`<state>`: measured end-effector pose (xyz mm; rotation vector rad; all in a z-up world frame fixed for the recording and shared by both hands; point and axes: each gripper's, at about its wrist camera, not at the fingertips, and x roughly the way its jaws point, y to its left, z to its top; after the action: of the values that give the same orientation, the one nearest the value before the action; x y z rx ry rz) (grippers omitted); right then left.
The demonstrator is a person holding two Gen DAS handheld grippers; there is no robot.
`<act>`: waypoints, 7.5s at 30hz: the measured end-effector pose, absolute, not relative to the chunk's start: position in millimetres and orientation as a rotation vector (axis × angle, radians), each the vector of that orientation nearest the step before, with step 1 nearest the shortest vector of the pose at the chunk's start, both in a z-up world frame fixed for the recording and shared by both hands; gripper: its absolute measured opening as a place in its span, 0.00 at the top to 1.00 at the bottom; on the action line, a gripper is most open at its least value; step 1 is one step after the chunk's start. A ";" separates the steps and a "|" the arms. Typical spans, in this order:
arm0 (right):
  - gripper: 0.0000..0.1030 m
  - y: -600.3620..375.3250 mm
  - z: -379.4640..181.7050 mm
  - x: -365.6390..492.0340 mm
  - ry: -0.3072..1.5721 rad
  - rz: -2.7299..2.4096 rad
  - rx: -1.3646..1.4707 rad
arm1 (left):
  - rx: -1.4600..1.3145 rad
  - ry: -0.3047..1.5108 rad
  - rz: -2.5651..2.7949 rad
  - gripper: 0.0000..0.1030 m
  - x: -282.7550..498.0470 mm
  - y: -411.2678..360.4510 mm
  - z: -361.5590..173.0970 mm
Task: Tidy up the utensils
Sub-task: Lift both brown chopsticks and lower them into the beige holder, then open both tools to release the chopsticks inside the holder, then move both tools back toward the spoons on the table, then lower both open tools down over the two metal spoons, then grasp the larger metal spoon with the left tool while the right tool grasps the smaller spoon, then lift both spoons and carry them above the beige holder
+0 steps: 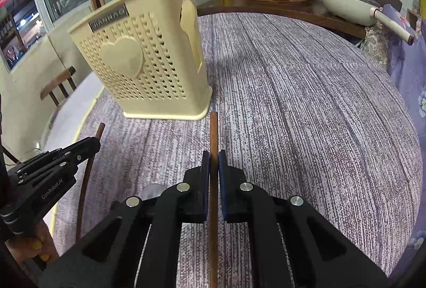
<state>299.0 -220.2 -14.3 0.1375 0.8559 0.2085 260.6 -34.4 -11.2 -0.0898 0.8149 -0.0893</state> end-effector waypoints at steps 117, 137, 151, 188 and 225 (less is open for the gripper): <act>0.16 -231.8 23.4 220.6 0.619 0.155 -0.009 | -0.156 0.692 -0.082 0.21 175.0 -13.1 -6.0; 0.16 -263.0 -17.7 192.6 0.699 0.101 0.071 | -0.025 0.792 -0.169 0.34 161.3 -79.6 -38.9; 0.16 -275.0 -10.3 182.8 0.682 0.094 0.099 | 0.067 0.841 -0.096 0.43 186.2 -110.6 -48.8; 0.24 -166.4 -37.9 243.8 0.896 0.288 -0.108 | -0.171 0.716 -0.028 0.63 182.0 -20.5 -3.7; 0.64 -193.7 57.4 235.0 0.657 0.313 0.055 | -0.139 0.532 -0.059 0.63 193.4 -19.4 37.6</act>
<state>235.0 -193.7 57.4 0.0550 0.6566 0.3128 193.4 -19.4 37.6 -0.1388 0.5325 -0.0587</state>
